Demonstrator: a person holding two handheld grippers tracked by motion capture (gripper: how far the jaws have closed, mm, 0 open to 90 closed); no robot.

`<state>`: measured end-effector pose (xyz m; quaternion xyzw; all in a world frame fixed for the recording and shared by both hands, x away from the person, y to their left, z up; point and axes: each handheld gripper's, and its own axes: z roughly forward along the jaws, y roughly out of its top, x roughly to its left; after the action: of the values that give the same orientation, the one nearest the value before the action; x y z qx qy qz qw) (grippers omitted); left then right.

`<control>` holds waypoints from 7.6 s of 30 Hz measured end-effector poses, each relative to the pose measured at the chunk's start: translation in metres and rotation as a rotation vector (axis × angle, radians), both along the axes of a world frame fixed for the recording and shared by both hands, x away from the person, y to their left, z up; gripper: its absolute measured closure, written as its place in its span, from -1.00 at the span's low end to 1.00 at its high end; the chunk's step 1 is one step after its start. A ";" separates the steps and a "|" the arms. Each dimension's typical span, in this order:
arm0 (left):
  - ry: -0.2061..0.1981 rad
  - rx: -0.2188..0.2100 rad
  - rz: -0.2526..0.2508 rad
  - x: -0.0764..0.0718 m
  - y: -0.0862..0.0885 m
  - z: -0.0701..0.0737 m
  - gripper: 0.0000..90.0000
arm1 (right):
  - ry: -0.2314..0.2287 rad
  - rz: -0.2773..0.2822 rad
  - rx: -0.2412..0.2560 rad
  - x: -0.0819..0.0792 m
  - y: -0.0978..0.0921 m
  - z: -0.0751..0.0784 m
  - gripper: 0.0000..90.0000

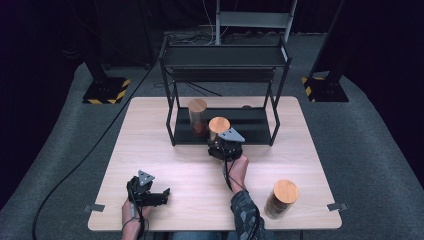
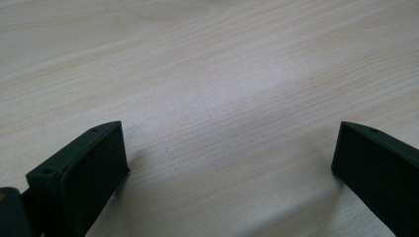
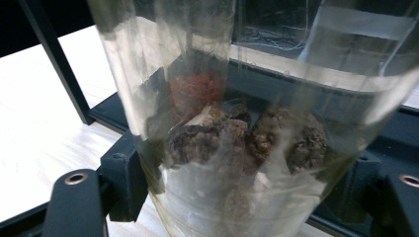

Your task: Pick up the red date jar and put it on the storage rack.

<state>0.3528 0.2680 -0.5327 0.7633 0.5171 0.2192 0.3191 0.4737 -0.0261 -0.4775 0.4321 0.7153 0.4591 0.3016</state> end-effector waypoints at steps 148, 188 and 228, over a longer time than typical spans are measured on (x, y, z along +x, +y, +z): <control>-0.001 0.004 -0.009 0.000 0.000 0.000 -1.00 | 0.031 -0.098 -0.011 0.079 -0.004 -0.001 -0.45; 0.000 0.006 -0.014 0.000 0.000 0.000 -1.00 | 0.063 -0.084 0.011 0.095 0.008 -0.013 -0.45; -0.002 0.004 -0.016 0.000 -0.001 0.000 -1.00 | 0.198 -0.108 0.007 0.092 0.009 -0.012 -0.97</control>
<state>0.3525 0.2672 -0.5326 0.7678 0.5103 0.2188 0.3198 0.5654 -0.0175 -0.4898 0.5142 0.7158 0.3997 0.2521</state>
